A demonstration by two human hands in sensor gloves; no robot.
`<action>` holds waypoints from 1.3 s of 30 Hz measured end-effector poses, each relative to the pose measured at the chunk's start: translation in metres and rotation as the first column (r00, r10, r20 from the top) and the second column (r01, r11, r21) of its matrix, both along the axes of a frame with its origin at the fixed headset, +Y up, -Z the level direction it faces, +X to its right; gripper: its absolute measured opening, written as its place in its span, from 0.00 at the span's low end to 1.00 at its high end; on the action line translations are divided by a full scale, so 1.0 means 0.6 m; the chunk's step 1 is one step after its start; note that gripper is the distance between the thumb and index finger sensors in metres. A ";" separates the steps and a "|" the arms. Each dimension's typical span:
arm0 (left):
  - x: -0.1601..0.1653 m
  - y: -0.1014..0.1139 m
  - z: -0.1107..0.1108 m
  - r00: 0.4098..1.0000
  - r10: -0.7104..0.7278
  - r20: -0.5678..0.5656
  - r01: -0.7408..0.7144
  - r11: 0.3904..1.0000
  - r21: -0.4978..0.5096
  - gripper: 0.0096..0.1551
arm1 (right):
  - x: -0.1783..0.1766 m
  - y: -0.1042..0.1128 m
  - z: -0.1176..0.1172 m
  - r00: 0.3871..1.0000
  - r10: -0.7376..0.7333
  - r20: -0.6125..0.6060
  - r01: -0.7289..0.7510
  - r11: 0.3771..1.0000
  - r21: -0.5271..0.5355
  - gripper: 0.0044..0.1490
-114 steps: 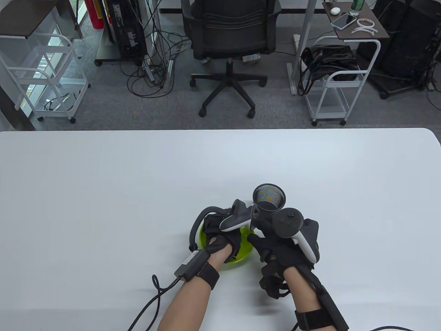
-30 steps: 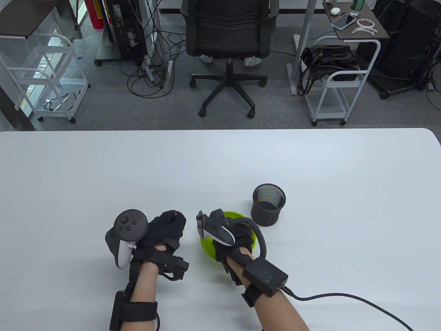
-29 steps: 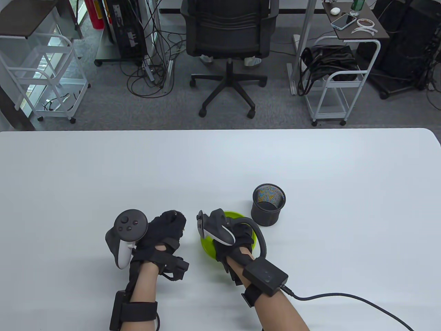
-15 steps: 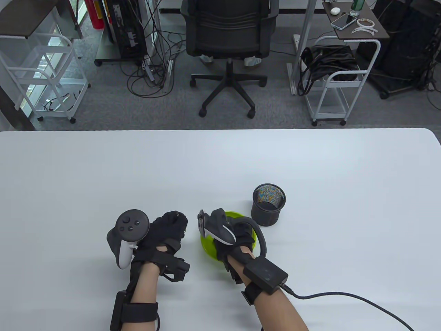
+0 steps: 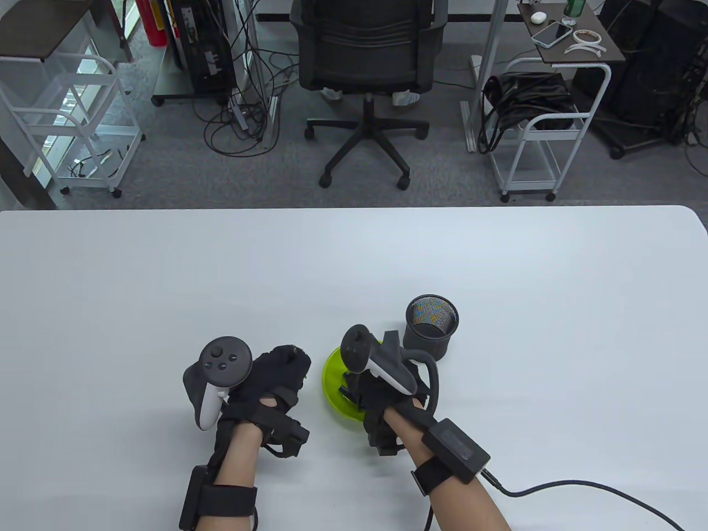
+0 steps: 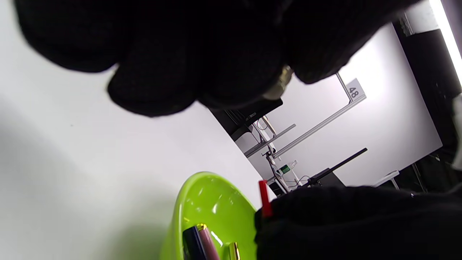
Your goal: Assemble fountain pens from components
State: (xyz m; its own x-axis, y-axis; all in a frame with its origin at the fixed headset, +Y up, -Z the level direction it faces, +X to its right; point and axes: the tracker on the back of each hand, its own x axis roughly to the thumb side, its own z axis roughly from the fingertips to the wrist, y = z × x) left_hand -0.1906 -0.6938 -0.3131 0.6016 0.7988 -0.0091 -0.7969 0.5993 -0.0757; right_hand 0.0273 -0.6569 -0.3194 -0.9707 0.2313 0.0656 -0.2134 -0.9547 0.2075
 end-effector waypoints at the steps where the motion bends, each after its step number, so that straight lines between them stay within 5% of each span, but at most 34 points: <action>1: 0.004 -0.001 0.000 1.000 -0.014 0.009 0.014 1.000 -0.002 0.24 | 0.008 0.003 0.005 0.999 -0.051 -0.018 0.051 0.999 0.004 0.30; 9: 0.021 -0.001 0.003 0.994 -0.093 0.051 0.092 0.996 0.010 0.24 | 0.053 0.007 0.054 0.978 -0.179 -0.104 0.188 0.979 0.081 0.50; 14: 0.011 -0.008 0.002 0.994 0.104 0.040 -0.103 0.994 -0.037 0.24 | 0.078 0.002 0.059 0.963 -0.248 -0.108 0.255 0.965 0.060 0.53; 20: 0.008 -0.016 0.002 0.939 0.341 0.044 -0.336 0.937 -0.092 0.24 | 0.098 0.007 0.062 0.939 -0.324 -0.113 0.334 0.939 0.085 0.43; 33: 0.005 -0.031 -0.001 0.957 0.288 0.015 -0.285 0.951 -0.119 0.25 | 0.110 -0.001 0.057 0.916 -0.389 -0.093 0.399 0.905 0.146 0.25; 39: -0.003 -0.041 -0.003 0.936 0.351 -0.033 -0.352 0.928 -0.124 0.24 | 0.121 0.006 0.061 0.783 -0.602 -0.160 0.622 0.764 0.173 0.22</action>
